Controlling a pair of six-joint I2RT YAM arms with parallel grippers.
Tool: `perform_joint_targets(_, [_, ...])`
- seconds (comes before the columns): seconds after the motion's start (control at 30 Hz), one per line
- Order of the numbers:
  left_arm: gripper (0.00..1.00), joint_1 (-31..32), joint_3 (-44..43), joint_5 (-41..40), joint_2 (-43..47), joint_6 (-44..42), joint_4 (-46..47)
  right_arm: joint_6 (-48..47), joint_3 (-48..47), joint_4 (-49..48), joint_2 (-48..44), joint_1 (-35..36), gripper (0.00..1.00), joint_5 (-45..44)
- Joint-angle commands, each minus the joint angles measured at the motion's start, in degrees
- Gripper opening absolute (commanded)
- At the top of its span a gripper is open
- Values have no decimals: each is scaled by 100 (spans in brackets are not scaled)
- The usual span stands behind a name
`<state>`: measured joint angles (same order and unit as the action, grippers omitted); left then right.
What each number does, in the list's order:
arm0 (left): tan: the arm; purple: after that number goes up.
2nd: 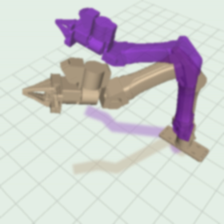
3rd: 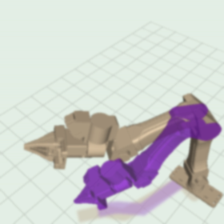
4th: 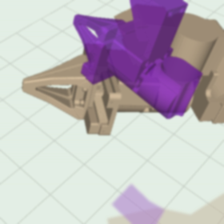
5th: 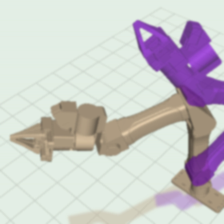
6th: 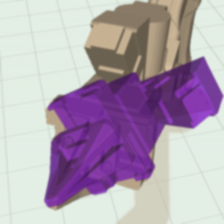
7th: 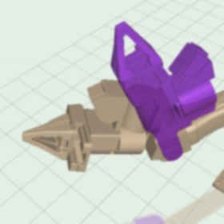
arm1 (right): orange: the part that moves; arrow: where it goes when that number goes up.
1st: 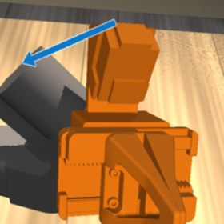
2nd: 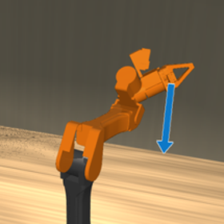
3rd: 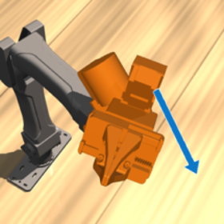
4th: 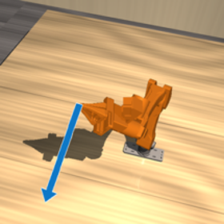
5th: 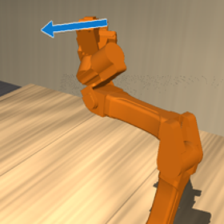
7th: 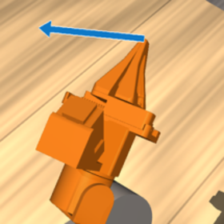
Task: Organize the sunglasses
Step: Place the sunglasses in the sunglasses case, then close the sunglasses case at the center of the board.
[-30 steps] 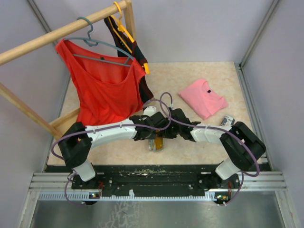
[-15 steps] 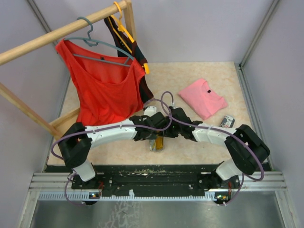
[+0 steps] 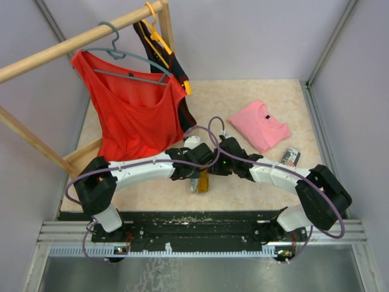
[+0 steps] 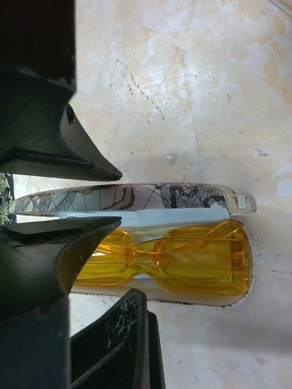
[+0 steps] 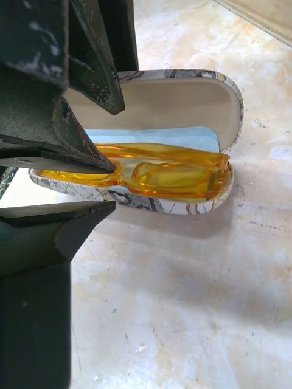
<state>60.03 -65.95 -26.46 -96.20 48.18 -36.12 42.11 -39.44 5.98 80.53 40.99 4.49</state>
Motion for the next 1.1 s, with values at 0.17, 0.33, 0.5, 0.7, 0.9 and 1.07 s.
perform_joint_targets(0.17, [36, 9, 80, 120, 215, -73, 74, -229, -55, 181, -409, 34, 23, -518])
perform_joint_targets(0.33, [36, 8, 42, 158, 257, -114, 131, -220, -37, 136, -249, 37, 15, -514])
perform_joint_targets(0.5, [36, 7, 25, 209, 221, -167, 185, -226, -7, 188, -253, 39, 9, -668])
perform_joint_targets(0.7, [36, 17, 27, 315, 181, -178, 261, -271, -54, 420, -114, 32, 3, -817])
perform_joint_targets(0.9, [36, 35, 35, 329, 190, -188, 291, -273, -55, 382, 143, 40, 1, -659])
perform_joint_targets(1.07, [36, 44, 41, 373, 190, -187, 328, -191, 5, 132, 243, 40, 1, -402])
